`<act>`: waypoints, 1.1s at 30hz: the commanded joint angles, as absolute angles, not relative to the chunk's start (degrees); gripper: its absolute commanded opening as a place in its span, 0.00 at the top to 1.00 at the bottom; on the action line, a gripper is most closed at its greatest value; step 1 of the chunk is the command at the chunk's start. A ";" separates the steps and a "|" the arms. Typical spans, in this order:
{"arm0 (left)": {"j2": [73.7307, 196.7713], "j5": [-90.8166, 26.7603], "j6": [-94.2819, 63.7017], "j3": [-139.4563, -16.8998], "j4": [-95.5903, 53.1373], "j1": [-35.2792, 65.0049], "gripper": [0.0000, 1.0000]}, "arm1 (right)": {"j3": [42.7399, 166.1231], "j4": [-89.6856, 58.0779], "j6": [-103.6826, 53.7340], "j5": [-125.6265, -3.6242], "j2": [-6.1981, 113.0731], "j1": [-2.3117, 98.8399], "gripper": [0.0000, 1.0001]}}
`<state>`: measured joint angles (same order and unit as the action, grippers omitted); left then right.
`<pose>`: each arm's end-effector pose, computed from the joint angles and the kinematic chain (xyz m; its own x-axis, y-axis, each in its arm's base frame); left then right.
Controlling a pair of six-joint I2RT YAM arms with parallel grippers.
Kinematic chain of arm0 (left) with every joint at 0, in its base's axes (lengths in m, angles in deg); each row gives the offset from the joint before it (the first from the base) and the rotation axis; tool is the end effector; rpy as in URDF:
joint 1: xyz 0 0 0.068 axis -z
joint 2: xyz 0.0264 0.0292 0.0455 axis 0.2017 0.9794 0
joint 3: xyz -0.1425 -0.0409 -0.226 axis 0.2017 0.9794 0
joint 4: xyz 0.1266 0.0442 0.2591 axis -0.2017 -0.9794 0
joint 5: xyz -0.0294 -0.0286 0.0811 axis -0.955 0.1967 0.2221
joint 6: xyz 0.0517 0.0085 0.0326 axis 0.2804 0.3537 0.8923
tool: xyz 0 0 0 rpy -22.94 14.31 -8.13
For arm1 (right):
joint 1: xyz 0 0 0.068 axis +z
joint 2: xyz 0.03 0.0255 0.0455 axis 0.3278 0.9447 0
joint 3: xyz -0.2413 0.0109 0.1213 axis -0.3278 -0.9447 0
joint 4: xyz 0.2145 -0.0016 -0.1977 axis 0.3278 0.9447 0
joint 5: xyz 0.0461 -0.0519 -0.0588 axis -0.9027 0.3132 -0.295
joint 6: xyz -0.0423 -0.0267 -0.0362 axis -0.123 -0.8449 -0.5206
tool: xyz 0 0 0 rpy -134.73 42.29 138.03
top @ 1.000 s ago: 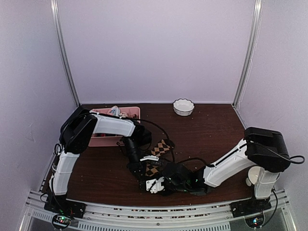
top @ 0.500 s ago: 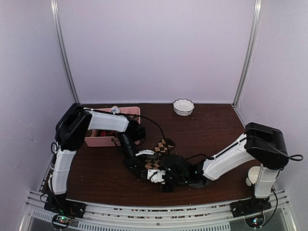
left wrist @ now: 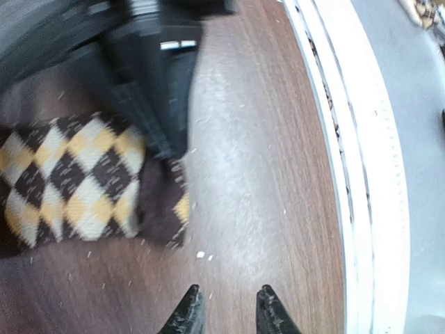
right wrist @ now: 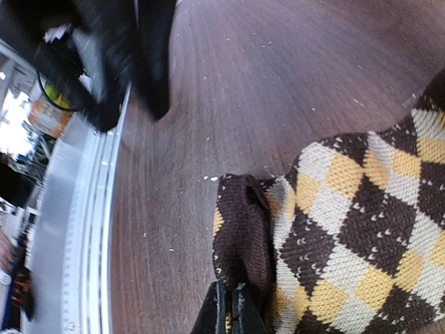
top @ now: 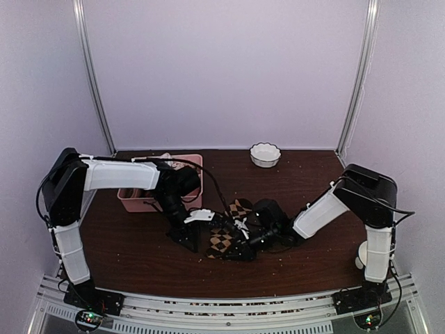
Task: Roll the socks
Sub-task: Roll the sock at the center of the board.
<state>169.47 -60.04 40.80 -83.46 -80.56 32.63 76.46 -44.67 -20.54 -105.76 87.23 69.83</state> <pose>0.2496 -0.2818 0.1514 -0.1129 0.8995 -0.4222 0.9064 -0.0808 -0.4146 0.2099 0.3117 0.0526 -0.5623 -0.4839 -0.6705 -0.7859 0.0604 0.6154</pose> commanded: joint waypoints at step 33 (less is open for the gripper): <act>168.57 -42.93 39.56 -75.64 -56.64 43.27 0.68 | 73.32 -41.67 -4.43 -110.06 97.01 66.27 1.00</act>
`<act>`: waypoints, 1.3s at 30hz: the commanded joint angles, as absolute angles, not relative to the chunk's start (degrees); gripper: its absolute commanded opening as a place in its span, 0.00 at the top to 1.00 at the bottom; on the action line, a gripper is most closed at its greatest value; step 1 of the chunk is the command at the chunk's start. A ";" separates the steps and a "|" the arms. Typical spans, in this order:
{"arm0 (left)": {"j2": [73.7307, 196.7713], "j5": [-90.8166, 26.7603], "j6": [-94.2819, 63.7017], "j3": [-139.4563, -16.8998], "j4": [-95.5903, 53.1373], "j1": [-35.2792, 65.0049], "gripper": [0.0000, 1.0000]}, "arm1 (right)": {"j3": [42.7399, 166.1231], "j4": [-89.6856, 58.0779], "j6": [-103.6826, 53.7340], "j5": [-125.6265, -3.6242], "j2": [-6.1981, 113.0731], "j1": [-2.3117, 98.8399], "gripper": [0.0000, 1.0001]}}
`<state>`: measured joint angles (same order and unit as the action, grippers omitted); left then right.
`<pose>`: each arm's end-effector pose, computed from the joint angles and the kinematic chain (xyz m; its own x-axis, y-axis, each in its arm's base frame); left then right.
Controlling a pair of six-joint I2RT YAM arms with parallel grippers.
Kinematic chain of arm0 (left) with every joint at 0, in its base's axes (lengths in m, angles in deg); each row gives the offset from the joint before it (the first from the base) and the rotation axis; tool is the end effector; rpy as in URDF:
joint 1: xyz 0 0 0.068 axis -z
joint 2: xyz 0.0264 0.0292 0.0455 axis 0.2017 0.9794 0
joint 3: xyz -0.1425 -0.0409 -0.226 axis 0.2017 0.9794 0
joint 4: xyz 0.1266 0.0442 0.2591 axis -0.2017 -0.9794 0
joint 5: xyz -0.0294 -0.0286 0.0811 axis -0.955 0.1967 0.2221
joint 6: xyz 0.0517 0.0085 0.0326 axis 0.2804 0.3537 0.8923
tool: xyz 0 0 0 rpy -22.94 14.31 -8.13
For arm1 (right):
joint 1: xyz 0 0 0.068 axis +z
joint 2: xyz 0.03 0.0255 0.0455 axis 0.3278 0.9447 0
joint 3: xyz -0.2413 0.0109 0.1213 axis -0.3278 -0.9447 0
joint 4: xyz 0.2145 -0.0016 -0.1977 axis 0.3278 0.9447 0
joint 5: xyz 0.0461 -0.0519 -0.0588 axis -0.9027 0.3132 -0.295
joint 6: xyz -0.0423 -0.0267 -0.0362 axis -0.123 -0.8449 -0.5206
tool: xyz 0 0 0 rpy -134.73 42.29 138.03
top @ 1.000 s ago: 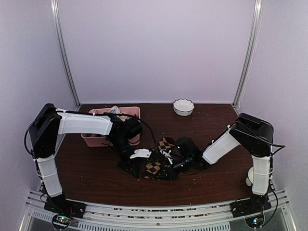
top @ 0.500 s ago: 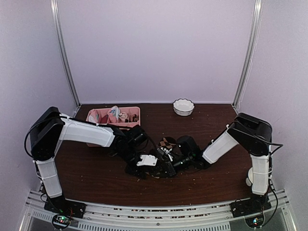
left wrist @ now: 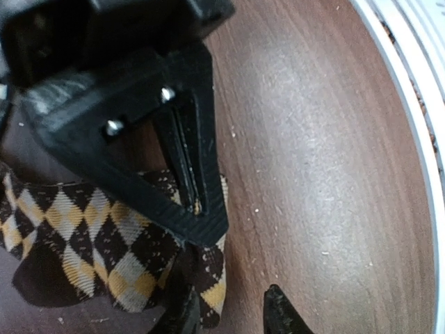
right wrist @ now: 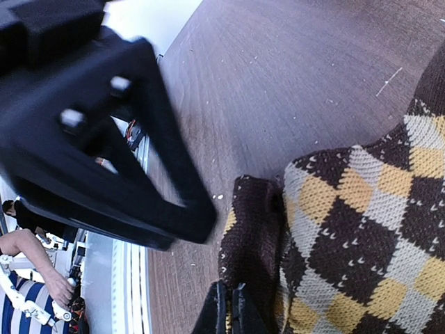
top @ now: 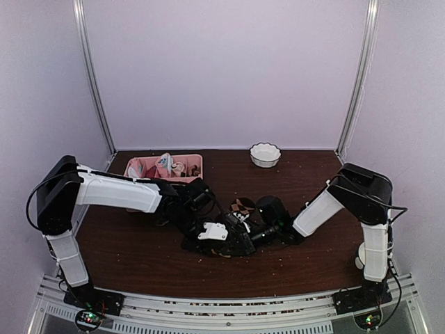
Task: Roll the socks
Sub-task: Roll the sock at the center of the board.
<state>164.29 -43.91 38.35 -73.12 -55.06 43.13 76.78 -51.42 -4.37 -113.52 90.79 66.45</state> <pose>0.2084 -0.3229 0.1363 0.1613 0.8619 -0.4807 0.9830 -0.1837 0.0006 0.2257 0.3020 0.0445 -0.7478 -0.4362 -0.5005 -0.5878 0.0846 0.8046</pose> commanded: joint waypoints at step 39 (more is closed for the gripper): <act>191.62 -69.48 37.79 -98.64 -95.97 36.75 1.00 | 50.70 -56.00 -10.71 -65.97 73.86 70.60 0.00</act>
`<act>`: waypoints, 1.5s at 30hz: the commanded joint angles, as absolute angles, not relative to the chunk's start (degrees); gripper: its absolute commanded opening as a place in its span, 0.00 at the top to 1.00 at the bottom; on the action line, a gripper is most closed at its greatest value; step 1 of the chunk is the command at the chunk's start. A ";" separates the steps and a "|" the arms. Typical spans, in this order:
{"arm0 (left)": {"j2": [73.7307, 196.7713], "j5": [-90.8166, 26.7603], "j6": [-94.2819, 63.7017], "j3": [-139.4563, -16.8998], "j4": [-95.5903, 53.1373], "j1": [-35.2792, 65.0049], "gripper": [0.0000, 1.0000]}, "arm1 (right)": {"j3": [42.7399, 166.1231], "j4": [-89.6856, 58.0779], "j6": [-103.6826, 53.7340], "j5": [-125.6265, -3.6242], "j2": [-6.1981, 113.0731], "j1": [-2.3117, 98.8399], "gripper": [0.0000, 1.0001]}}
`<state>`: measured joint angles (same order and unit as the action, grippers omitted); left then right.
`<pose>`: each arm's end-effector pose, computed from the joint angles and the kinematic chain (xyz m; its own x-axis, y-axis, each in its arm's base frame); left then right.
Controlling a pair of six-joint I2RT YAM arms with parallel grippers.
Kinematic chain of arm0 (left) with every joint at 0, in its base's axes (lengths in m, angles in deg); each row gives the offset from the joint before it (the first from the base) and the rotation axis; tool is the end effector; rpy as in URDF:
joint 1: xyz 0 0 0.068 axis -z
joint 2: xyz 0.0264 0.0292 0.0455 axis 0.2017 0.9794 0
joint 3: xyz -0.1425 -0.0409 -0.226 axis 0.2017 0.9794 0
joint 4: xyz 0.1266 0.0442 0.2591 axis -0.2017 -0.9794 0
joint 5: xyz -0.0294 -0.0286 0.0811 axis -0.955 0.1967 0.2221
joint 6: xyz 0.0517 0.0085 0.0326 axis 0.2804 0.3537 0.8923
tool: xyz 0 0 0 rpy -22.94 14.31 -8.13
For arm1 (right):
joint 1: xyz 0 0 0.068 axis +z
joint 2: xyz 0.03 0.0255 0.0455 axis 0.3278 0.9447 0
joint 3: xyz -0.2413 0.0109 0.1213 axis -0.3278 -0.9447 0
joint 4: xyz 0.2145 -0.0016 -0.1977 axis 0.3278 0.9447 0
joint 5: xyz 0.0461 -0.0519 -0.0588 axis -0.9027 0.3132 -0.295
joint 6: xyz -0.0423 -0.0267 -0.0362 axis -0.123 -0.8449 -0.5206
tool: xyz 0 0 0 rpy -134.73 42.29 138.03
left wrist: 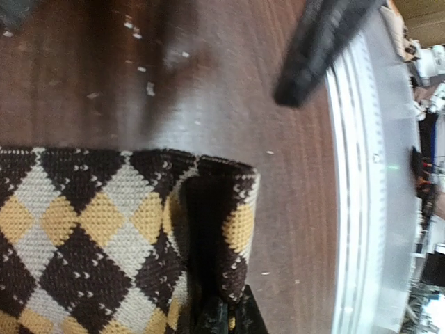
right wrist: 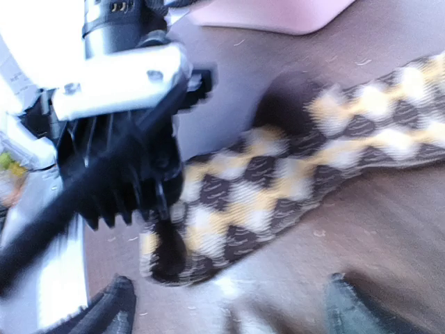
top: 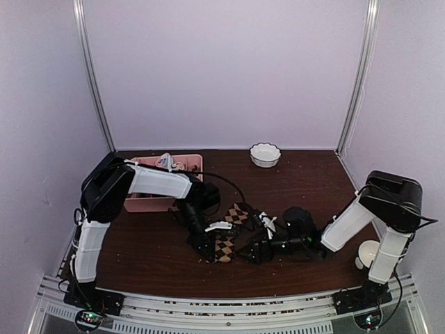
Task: Roll the socks
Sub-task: Roll the sock at the center of the board.
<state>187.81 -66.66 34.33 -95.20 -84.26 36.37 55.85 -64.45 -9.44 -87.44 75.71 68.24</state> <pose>0.2549 -0.3305 0.0863 -0.2310 0.9316 -0.2807 0.7748 0.0016 -0.6323 0.1818 0.2460 0.0588 -0.6456 -0.2446 -0.7234 -0.7551 0.3459 0.5569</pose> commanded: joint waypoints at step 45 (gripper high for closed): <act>206.19 -63.11 32.96 -119.03 -109.90 37.41 1.00 | 67.69 -46.15 -62.80 -51.50 78.71 93.22 0.59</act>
